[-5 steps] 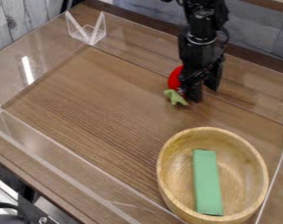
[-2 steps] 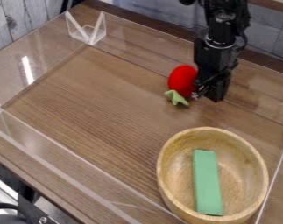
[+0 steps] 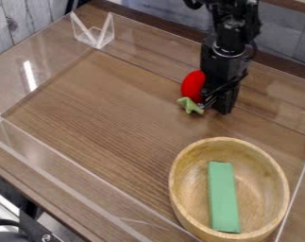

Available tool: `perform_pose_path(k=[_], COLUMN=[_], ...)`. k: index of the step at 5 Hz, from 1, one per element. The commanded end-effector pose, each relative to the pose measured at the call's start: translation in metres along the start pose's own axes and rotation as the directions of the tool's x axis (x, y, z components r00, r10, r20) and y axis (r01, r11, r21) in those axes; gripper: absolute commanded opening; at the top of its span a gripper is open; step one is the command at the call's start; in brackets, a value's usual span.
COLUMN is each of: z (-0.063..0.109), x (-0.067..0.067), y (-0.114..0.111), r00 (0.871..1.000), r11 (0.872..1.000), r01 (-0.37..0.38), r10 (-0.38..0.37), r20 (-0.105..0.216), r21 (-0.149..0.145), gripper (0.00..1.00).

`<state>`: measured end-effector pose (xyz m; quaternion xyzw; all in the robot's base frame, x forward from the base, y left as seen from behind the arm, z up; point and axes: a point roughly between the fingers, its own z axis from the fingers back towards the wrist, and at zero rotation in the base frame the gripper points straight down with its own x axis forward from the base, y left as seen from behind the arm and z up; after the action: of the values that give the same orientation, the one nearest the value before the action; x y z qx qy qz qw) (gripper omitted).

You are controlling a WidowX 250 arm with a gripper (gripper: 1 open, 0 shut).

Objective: Move the red fruit to the left

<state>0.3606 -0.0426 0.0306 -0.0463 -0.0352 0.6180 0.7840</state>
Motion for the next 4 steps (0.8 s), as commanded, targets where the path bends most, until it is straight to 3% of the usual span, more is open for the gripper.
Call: perform_pose_path(k=[1, 3, 4], z=[0.028, 0.023, 0.020], x=[0.001, -0.002, -0.005], y=[-0.008, -0.014, -0.023], r00=[1.000, 1.000, 1.000], r11=[0.997, 0.999, 0.999], r01=[0.018, -0.005, 0.018], r10=[-0.017, 0.006, -0.017], r20=[0.013, 0.016, 0.020], r21=[-0.070, -0.053, -0.042], gripper=[0.00, 0.00, 1.00])
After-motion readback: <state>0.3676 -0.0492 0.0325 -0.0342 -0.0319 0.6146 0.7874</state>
